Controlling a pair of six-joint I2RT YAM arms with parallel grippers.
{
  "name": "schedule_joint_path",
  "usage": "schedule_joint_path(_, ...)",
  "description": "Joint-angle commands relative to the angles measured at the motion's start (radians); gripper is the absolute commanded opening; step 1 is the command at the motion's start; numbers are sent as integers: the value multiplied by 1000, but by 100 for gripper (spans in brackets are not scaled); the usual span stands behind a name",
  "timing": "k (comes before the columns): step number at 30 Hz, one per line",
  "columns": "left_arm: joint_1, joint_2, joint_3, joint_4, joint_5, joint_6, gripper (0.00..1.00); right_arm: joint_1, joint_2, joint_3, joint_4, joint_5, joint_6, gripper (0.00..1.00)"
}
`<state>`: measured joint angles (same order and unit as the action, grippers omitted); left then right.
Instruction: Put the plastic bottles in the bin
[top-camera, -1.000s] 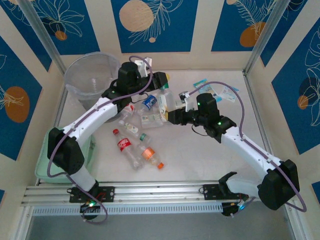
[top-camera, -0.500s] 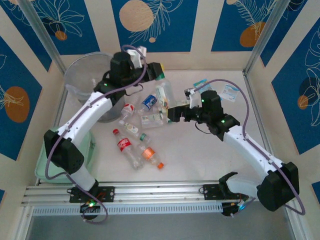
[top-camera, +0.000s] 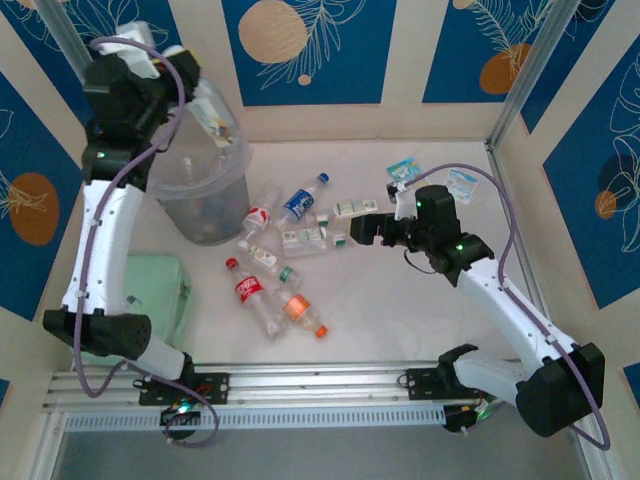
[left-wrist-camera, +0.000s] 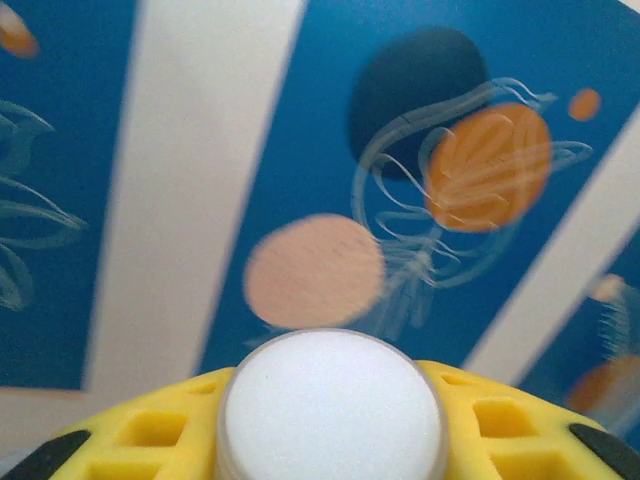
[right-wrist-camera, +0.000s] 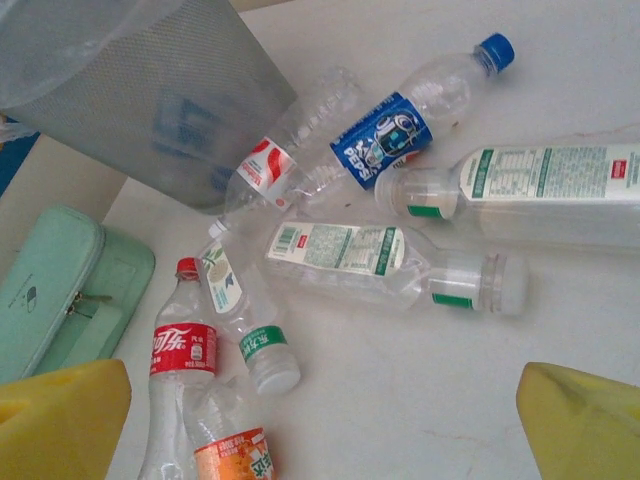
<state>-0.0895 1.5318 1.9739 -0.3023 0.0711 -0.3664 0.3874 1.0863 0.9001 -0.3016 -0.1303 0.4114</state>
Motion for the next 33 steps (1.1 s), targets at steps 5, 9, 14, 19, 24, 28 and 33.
schedule_joint_path(5, 122, 159, 174, -192, -71, 149, 0, -5, -9, -38, -22, 0, 24, 99)
schedule_joint_path(9, 123, 246, 173, -253, -68, 204, 0, -5, -12, -38, -35, -3, 17, 99)
schedule_joint_path(14, 106, 303, 58, -266, -58, 232, 0, -7, -10, -40, -45, 4, 5, 99)
schedule_joint_path(19, 76, 332, -59, -290, -111, 295, 0, -6, 7, -40, -33, -8, 12, 99)
schedule_joint_path(24, 71, 326, -221, -242, -84, 273, 0, -7, 34, -33, -27, -9, 10, 99)
schedule_joint_path(28, 68, 330, -328, -184, -84, 246, 7, -7, 53, -23, -27, -12, 15, 99)
schedule_joint_path(33, 61, 338, -377, -143, -68, 217, 33, -8, 76, -12, -88, 59, 37, 99)
